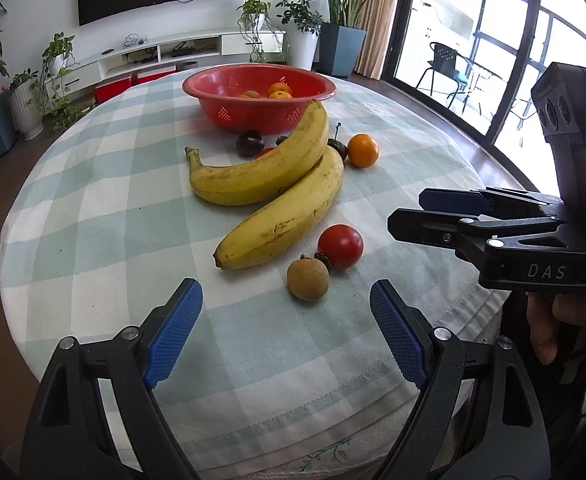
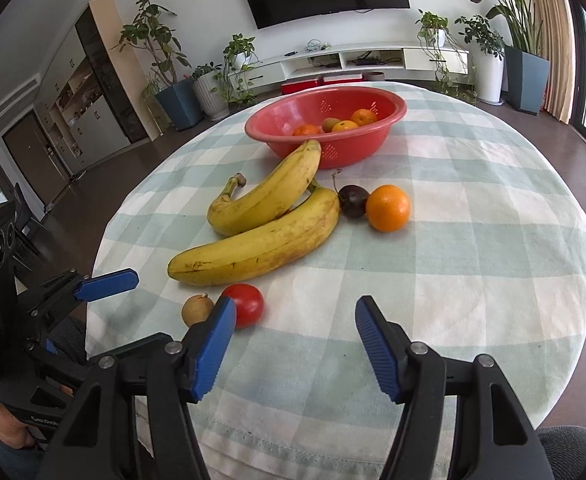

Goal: Organize fruits
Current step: 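Move the left tool to the remaining brown kiwi and close on it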

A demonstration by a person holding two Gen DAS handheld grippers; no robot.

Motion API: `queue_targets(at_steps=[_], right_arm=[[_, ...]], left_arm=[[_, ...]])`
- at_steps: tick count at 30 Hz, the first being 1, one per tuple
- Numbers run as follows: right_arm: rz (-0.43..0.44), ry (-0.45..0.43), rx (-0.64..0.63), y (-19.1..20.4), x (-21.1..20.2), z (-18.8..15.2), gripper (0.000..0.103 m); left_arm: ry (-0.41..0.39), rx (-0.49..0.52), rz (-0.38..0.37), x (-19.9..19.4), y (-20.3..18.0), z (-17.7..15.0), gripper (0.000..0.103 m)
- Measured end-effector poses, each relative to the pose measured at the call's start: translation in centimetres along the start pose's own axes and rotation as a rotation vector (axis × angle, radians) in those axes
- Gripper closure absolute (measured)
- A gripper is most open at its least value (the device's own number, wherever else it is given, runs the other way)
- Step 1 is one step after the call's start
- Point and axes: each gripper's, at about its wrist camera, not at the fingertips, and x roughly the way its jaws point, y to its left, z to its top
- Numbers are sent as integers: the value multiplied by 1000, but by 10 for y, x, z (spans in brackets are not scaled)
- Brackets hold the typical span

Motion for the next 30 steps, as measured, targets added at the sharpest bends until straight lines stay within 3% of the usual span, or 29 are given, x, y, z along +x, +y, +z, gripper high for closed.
queue_targets(at_steps=[3, 5, 8, 13, 26, 30], right_arm=[[6, 15, -35, 7, 4, 0, 42], [5, 16, -49, 8, 5, 0, 44], [8, 20, -31, 4, 6, -1, 44], [4, 27, -10, -2, 8, -3, 44], [13, 55, -28, 2, 13, -7, 44], [11, 60, -35, 4, 13, -7, 44]], left_arm=[[7, 1, -20, 4, 0, -1, 23], [23, 3, -28, 9, 0, 1, 35], [39, 11, -36, 17, -2, 3, 44], [54, 12, -62, 28, -4, 9, 53], [72, -16, -44, 42, 5, 14, 79], [72, 2, -27, 42, 3, 13, 79]])
